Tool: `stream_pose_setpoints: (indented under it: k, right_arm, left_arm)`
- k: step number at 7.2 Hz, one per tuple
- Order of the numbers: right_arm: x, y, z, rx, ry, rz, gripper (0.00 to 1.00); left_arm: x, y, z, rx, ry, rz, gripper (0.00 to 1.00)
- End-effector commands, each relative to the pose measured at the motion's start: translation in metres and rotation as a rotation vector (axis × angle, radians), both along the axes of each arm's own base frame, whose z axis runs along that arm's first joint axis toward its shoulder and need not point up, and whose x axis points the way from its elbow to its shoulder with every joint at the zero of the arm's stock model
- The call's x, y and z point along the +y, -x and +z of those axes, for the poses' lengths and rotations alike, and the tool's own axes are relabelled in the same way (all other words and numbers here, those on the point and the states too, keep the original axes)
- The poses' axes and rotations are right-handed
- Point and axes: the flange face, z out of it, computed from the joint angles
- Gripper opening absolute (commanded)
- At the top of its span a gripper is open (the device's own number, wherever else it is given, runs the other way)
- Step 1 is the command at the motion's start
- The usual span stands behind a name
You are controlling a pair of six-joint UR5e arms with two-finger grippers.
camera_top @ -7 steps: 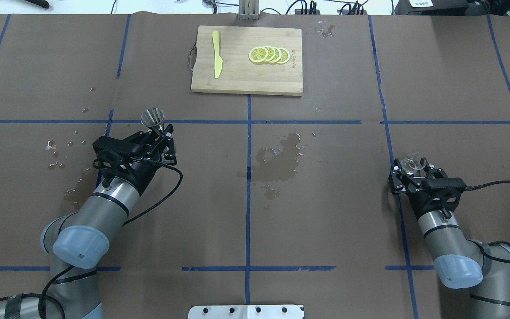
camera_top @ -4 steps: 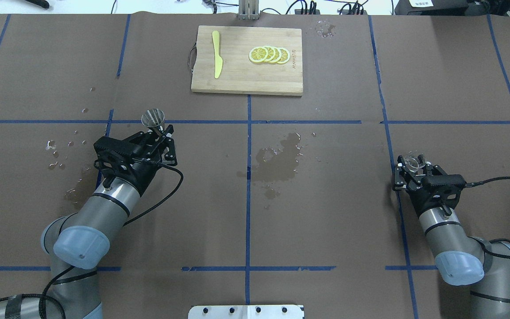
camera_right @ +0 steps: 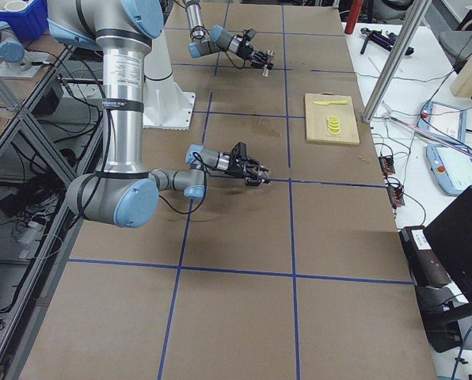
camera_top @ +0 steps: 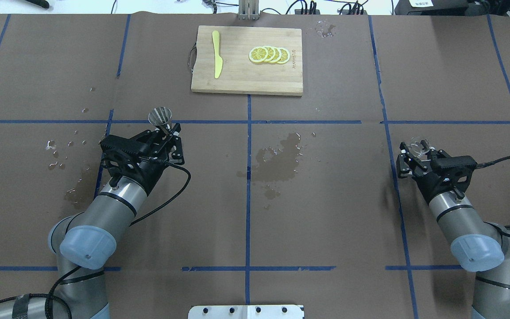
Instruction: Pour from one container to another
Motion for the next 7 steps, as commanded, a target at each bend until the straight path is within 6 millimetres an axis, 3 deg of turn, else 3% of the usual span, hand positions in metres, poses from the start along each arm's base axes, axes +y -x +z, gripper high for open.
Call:
stream_pose_setpoints:
  k: [1, 3, 4, 6, 7]
  right_arm:
    - [-0.009, -0.016, -0.046, 0.024, -0.054, -0.063, 0.0]
    - [-0.011, -0.018, -0.068, 0.085, -0.091, -0.136, 0.0]
    - [-0.013, -0.016, -0.089, 0.158, -0.133, -0.159, 0.0]
    - [-0.004, -0.024, -0.142, 0.171, -0.153, -0.257, 0.0]
    - [0.0, -0.026, -0.168, 0.276, -0.176, -0.33, 0.0]
  left_arm:
    - [0.003, -0.007, -0.02, 0.029, -0.011, 0.026, 0.0]
    - [0.017, -0.027, -0.044, -0.021, -0.071, 0.098, 0.0]
    - [0.044, -0.045, -0.047, -0.046, -0.095, 0.157, 0.0]
    - [0.061, -0.066, -0.093, -0.03, -0.174, 0.292, 0.0]
    - [0.065, -0.07, -0.098, -0.03, -0.193, 0.353, 0.0]
